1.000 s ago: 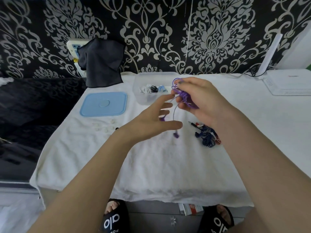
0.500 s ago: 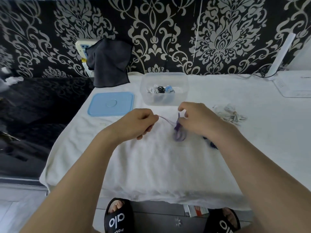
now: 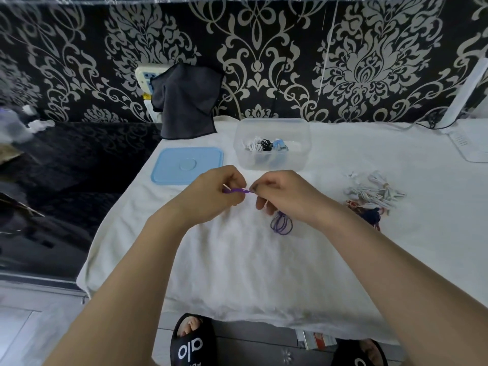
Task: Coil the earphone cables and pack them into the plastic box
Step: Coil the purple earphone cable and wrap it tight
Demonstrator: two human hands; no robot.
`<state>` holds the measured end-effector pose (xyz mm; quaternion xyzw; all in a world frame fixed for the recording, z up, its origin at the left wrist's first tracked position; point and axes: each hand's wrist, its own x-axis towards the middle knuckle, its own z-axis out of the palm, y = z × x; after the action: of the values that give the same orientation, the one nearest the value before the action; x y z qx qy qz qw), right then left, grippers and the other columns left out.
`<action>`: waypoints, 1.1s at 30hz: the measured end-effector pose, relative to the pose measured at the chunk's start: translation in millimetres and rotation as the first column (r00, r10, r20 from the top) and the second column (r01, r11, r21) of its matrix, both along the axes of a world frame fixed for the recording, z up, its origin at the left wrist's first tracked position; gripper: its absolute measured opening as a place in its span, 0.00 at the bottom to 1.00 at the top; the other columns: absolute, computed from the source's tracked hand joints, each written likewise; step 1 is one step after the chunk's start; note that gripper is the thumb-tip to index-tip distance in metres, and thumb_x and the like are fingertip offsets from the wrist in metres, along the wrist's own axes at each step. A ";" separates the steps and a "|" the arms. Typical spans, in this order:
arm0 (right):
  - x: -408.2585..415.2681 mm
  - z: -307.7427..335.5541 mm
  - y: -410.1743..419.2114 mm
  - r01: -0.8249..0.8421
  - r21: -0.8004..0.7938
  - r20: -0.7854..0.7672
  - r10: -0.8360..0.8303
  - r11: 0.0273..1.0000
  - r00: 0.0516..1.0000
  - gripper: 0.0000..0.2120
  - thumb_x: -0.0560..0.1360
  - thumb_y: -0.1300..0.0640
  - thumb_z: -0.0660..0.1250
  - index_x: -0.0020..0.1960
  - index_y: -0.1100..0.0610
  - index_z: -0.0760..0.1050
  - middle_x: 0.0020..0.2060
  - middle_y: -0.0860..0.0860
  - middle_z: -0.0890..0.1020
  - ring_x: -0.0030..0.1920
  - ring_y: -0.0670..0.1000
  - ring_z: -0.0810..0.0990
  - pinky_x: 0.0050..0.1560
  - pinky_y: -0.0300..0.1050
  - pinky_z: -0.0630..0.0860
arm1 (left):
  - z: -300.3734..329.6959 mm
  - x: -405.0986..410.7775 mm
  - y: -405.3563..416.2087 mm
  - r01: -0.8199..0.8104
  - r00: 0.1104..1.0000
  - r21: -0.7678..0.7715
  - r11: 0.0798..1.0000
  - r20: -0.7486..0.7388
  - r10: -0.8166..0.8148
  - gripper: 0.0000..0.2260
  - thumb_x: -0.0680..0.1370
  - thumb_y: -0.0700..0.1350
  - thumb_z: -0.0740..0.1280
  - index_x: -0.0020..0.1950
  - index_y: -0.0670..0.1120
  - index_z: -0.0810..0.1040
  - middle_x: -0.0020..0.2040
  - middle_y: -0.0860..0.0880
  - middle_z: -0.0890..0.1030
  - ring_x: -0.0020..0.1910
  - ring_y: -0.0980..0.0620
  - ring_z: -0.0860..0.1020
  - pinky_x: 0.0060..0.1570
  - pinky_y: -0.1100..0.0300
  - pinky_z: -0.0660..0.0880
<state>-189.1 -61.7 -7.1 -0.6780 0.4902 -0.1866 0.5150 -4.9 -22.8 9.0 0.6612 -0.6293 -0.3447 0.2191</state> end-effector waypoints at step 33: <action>21.4 14.1 -9.9 0.041 0.190 0.180 -0.076 0.981 0.981 0.05 0.74 0.60 0.72 0.50 0.57 0.82 0.33 0.47 0.83 0.24 0.46 0.59 0.24 0.38 0.56 | -9.4 46.1 -5.5 -0.212 0.976 -0.012 0.977 0.043 0.213 0.11 0.80 0.37 0.59 0.47 0.50 0.77 0.45 0.49 0.83 0.37 0.53 0.82 0.41 0.54 0.80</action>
<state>-167.7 -71.5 6.9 -0.5918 0.4748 -0.2179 0.6139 41.2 -28.3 -0.4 0.7313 -0.5610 -0.3024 0.2432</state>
